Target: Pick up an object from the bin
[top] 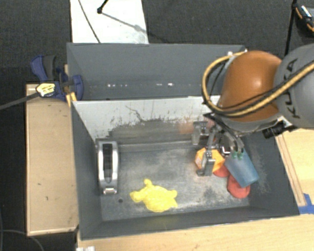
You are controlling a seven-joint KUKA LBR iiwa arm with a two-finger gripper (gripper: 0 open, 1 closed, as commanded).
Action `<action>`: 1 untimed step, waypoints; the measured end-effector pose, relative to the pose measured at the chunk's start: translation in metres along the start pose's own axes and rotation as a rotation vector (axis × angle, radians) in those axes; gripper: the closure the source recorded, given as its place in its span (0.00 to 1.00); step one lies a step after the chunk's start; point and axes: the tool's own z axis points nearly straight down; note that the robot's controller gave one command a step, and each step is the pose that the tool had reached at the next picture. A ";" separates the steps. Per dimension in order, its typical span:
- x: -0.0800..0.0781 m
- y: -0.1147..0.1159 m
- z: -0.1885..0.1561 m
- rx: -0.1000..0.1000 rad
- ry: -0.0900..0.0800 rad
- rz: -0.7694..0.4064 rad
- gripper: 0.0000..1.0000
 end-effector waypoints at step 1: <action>0.027 -0.010 0.001 0.000 0.011 0.027 0.00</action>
Offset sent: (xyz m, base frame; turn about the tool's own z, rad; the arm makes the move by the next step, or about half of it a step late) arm 0.0060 -0.0844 -0.0355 -0.0223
